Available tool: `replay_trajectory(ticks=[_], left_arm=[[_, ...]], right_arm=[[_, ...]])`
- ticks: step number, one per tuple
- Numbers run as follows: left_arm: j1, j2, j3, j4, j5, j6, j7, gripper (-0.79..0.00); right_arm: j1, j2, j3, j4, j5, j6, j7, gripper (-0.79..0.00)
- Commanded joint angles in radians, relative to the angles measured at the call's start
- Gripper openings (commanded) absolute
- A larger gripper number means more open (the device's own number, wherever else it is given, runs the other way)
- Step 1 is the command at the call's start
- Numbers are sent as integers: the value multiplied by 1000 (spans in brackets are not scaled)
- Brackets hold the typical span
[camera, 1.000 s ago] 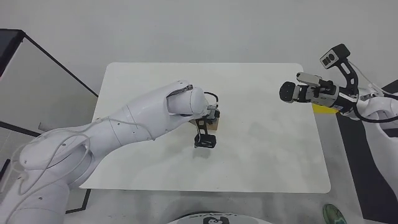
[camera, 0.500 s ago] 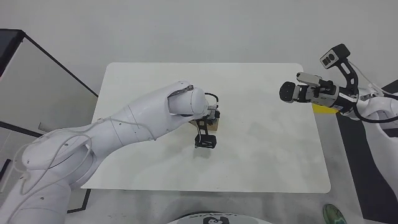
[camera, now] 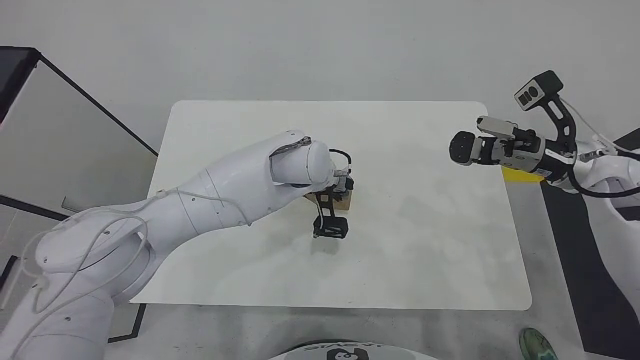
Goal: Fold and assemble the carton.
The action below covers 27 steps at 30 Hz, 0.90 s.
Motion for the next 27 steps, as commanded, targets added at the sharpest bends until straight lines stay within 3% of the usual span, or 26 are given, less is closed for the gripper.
replay_trajectory(ticks=[1,27], left_arm=[[0,0,0,0,0,0,0,0],[8,-5,0,11,0,7,6,0]], right_arm=[[0,0,0,0,0,0,0,0],[0,0,0,0,0,0,0,0]])
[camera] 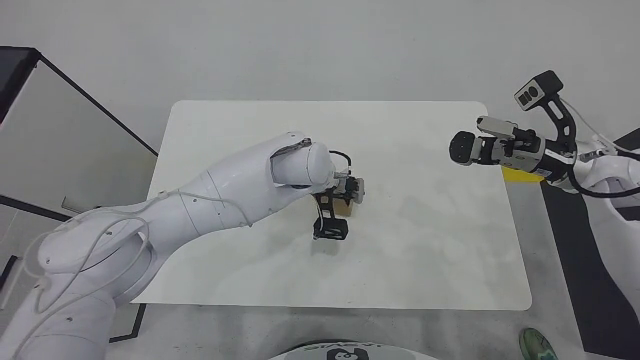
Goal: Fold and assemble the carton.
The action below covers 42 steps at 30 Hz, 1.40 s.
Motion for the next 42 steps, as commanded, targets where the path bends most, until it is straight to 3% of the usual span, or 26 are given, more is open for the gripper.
replay_trajectory(ticks=[1,11,19,24,33,37,42], left_arm=[[3,0,-1,0,-1,5,-5,0],[13,24,-64,-47,-37,53,-13,0],[38,66,-178,-107,-163,111,25,0],[65,90,-255,-134,-280,94,66,0],[67,97,-273,-141,-298,77,77,0],[96,102,-342,-122,-458,40,70,0],[156,105,-444,-101,-750,-80,22,0]], right_arm=[[0,0,0,0,0,0,0,0],[0,0,0,0,0,0,0,0],[0,0,0,0,0,0,0,0],[0,0,0,0,0,0,0,0],[0,0,0,0,0,0,0,0],[0,0,0,0,0,0,0,0],[0,0,0,0,0,0,0,0]])
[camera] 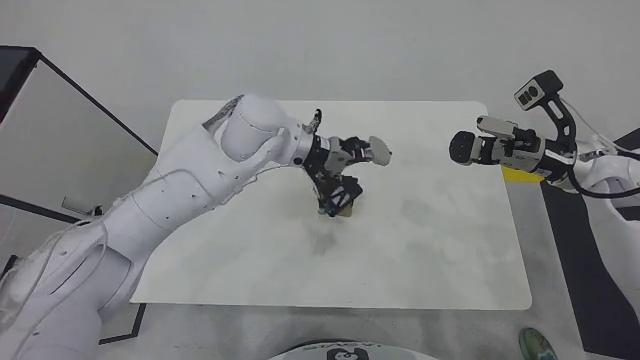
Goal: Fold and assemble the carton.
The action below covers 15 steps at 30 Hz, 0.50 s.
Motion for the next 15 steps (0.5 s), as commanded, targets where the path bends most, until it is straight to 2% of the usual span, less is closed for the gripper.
replay_trajectory(ticks=[1,3,11,15], left_arm=[[26,0,-25,0,-110,-48,-19,0],[47,-1,-45,11,-191,-64,-38,0],[52,-1,-49,14,-199,-59,-42,0],[106,-3,-98,39,-376,-77,-98,0]], right_arm=[[0,0,0,0,0,0,0,0],[0,0,0,0,0,0,0,0],[0,0,0,0,0,0,0,0],[0,0,0,0,0,0,0,0]])
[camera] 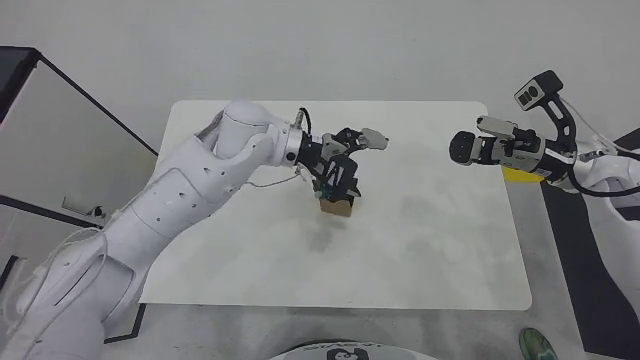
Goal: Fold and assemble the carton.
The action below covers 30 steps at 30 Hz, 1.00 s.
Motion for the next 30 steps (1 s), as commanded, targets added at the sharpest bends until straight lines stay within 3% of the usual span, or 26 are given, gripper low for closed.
replay_trajectory(ticks=[1,6,14,17,22,30], left_arm=[[22,-1,-22,1,-104,-21,-35,0],[91,0,-74,13,-308,-67,-141,0],[94,1,-76,9,-311,-66,-159,0],[127,3,-91,5,-353,-51,-198,0],[216,20,-160,-8,-472,-52,-225,0],[366,67,-286,-71,-504,-81,-298,0]], right_arm=[[0,0,0,0,0,0,0,0],[-8,-3,-1,-4,-10,0,-32,0],[-8,-3,1,-2,-8,2,-35,0],[-10,-4,-1,-7,-15,-7,-47,0],[-11,-4,-5,3,-135,-127,-8,0],[18,-8,-48,43,-251,-260,29,0]])
